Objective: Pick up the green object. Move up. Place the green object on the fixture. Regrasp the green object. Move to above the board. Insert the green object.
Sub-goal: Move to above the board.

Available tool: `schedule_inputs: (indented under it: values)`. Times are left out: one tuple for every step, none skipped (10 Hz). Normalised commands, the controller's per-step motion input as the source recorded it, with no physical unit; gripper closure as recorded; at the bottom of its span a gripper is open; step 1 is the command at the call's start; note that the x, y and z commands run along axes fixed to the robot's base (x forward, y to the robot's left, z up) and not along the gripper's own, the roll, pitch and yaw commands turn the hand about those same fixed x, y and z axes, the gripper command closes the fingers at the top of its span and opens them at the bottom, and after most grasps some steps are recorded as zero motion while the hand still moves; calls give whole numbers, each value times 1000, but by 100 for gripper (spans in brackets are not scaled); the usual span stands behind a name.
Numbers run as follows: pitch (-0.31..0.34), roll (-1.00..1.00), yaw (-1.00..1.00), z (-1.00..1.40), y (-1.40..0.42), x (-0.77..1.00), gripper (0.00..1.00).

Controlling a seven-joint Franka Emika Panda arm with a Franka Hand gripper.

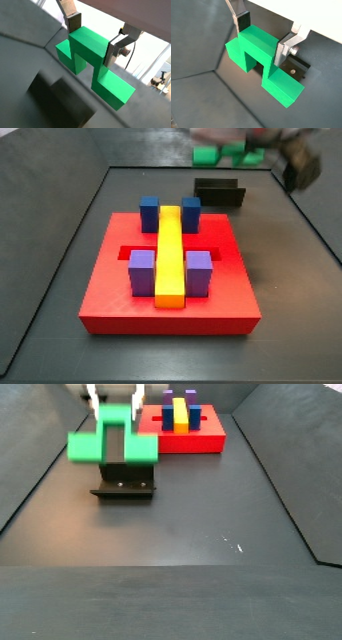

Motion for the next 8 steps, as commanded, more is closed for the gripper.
schedule_inputs:
  values:
    - [-39, -71, -30, 1400, 33, -4, 100]
    - [-8, -57, -38, 1400, 21, 0, 100]
    - [15, -33, -40, 1400, 27, -12, 100]
    - [27, -16, -32, 1400, 20, -14, 100]
    - [53, -7, -23, 456, 1, 13, 100]
    - [68, 4, -14, 201, 1, 29, 100]
    - [102, -1000, -45, 267, -1400, -1074, 100]
    - [89, -1000, -38, 310, -1400, -1115, 100]
